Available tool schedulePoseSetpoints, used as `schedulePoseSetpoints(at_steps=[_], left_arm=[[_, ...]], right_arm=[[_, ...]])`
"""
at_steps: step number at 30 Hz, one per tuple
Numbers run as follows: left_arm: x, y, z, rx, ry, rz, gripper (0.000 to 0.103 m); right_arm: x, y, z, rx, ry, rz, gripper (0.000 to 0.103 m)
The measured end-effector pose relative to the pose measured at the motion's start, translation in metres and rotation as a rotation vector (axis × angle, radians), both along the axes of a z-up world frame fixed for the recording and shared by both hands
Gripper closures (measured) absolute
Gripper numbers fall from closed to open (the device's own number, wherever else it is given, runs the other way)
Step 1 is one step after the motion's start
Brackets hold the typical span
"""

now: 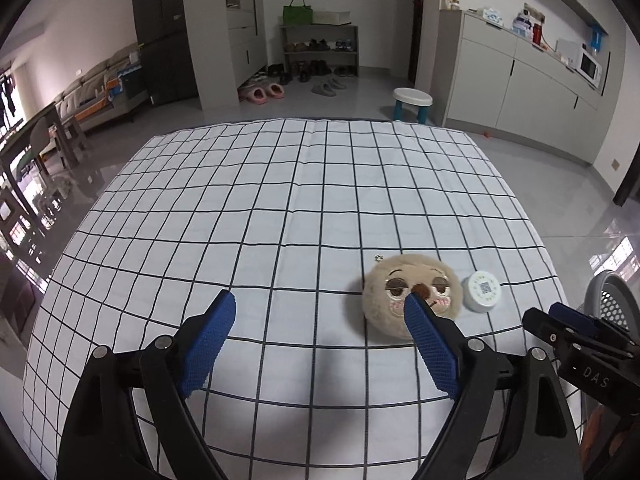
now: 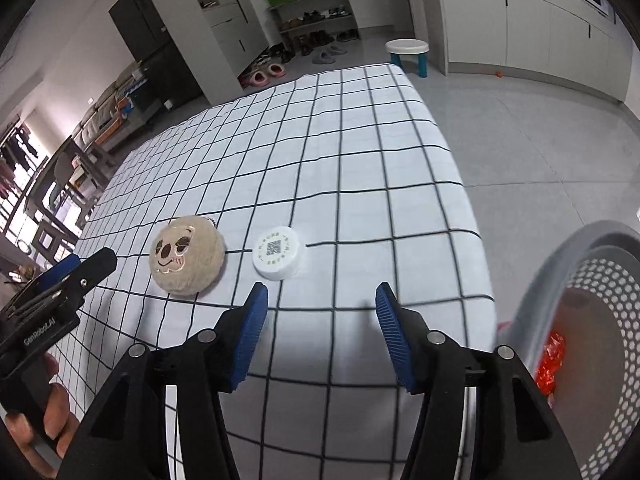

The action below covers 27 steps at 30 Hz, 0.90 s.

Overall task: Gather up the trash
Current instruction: 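Lower the right gripper onto the white round QR-code container and grasp it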

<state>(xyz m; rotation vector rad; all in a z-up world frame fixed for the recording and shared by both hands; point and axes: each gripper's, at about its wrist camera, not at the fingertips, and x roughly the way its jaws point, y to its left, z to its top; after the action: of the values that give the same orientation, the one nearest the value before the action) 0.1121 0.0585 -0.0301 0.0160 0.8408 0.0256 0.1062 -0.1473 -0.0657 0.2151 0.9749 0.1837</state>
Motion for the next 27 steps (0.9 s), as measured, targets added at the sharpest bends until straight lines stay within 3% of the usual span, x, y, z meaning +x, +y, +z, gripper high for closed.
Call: schedulePoseSetpoints(at_steps=[13,26,27], left_arm=[[0.003,0.013,0.002,-0.004,-0.003,0.044,0.016],[0.005,0.018,0.001,-0.024,0.007,0.053,0.016],[0.005,0.018,0.001,-0.026,0.009,0.051,0.016]], right_arm=[[0.032,0.025,-0.016,-0.059,0.036,0.054,0.049],[0.041,0.055,-0.019,-0.175,-0.011,0.100,0.049],[0.041,0.056,-0.019,-0.182,-0.015,0.103,0.052]])
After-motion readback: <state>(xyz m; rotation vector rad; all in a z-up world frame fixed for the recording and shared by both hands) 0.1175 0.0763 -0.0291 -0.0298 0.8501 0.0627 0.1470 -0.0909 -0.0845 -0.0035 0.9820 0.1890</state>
